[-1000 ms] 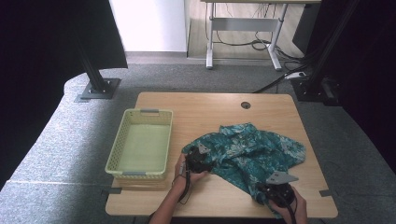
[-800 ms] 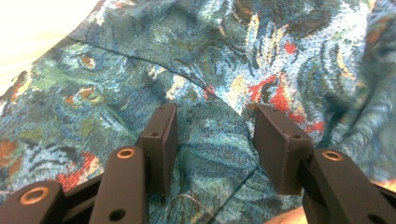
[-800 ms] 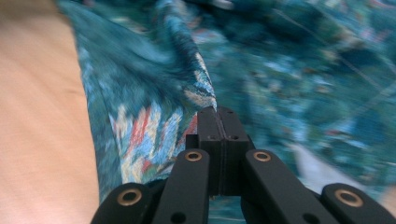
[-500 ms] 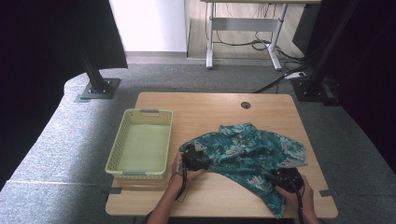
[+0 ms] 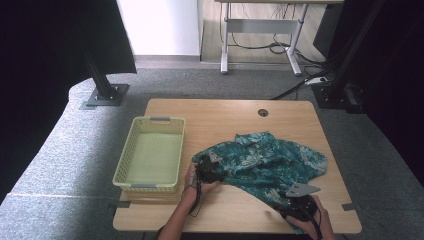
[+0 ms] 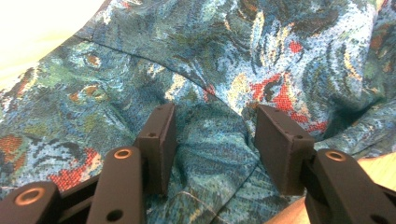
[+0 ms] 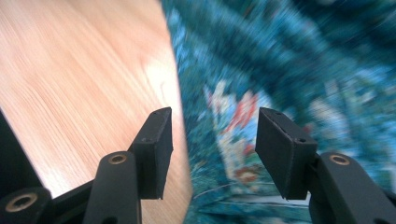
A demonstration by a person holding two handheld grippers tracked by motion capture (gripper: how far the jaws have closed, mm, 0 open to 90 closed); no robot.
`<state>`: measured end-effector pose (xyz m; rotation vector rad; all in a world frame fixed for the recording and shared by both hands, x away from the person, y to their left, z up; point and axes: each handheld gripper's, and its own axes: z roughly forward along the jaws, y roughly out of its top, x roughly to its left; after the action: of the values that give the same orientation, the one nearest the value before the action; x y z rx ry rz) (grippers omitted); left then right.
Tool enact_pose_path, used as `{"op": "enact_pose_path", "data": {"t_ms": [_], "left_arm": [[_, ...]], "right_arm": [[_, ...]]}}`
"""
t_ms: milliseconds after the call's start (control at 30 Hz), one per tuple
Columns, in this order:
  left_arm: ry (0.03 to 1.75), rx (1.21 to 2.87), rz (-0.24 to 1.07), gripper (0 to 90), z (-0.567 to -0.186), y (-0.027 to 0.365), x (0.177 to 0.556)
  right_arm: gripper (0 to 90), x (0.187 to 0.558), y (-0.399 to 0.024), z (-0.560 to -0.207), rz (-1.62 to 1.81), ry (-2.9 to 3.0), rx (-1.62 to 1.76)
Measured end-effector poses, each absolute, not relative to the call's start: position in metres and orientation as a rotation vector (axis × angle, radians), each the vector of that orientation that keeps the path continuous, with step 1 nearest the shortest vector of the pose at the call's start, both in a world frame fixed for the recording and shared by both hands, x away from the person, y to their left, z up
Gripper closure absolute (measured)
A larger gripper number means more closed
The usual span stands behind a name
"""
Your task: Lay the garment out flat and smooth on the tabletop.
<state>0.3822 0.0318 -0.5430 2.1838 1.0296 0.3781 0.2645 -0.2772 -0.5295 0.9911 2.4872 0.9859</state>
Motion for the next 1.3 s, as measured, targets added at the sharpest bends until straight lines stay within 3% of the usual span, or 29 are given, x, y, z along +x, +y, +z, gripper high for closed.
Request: {"op": "enact_pose_path", "data": {"t_ms": [133,333,533,1033,1300], "left_arm": [[1.027,2.186,0.379,48.6,-0.543,0.032,0.382],[1.027,2.185,0.386,48.4,-0.543,0.031,0.382],[1.026,2.190,0.386,48.1,-0.543,0.031,0.383],[1.055,2.178,0.367,45.0,-0.542,0.029,0.386],[1.059,2.198,0.380,44.8,-0.541,0.026,0.388]], "right_arm": [[50.5,0.268,-0.270,-0.541,0.922,2.510,0.993],[73.9,0.270,-0.268,-0.541,0.888,2.479,1.020],[86.4,0.270,-0.266,-0.541,0.892,2.468,1.010],[87.5,0.259,-0.241,-0.531,0.952,2.525,0.914],[88.7,0.273,-0.246,-0.535,0.879,2.505,0.995]]}}
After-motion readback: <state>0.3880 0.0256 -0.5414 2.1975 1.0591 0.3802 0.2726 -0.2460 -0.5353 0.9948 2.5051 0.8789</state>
